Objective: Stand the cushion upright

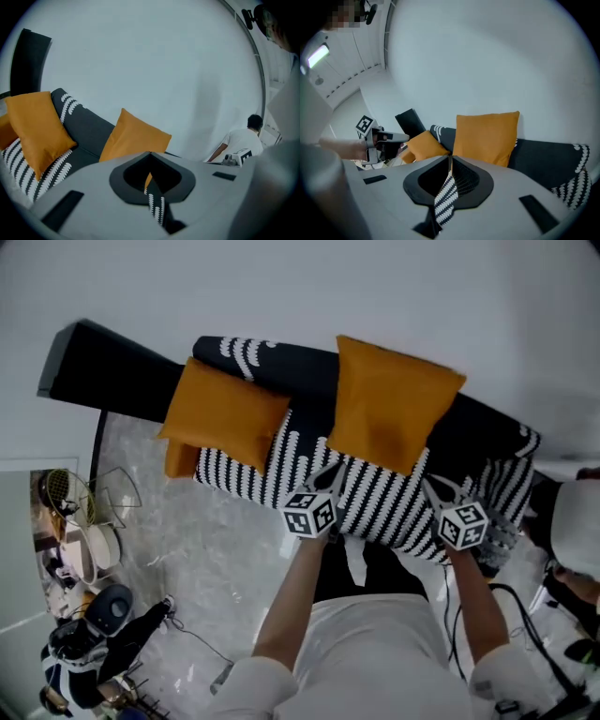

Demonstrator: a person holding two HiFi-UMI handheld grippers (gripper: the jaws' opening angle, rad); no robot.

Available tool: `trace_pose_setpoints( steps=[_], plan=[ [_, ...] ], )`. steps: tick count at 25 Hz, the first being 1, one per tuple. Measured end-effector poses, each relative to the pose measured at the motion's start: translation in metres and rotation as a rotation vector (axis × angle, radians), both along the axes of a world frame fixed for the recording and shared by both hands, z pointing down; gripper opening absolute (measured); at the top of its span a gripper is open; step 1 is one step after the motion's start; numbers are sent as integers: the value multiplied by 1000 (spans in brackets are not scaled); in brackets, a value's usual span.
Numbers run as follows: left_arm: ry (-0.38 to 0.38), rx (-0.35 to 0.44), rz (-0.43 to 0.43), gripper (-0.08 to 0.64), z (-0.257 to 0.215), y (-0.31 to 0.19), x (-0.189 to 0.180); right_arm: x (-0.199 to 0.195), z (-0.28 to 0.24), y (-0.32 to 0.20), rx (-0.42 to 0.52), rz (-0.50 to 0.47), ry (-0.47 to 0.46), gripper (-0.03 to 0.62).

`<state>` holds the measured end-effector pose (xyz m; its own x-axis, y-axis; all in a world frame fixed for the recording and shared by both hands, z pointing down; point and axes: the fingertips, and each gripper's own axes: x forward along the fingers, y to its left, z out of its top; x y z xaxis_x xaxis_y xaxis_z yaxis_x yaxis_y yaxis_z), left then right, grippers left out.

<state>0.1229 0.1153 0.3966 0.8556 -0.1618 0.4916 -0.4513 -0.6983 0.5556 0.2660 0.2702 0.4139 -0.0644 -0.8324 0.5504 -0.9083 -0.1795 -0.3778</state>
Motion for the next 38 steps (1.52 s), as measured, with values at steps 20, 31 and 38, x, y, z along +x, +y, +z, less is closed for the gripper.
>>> trace_pose_setpoints(
  steps=[20, 31, 38],
  plan=[
    [57, -7, -93, 2, -71, 53, -30, 2, -59, 12, 40, -35, -31, 51],
    [82, -19, -100, 2, -86, 47, -67, -10, -60, 19, 4, -45, -25, 51],
    [88, -20, -86, 2, -85, 30, -115, -57, -65, 3, 11, -36, -12, 51]
  ],
)
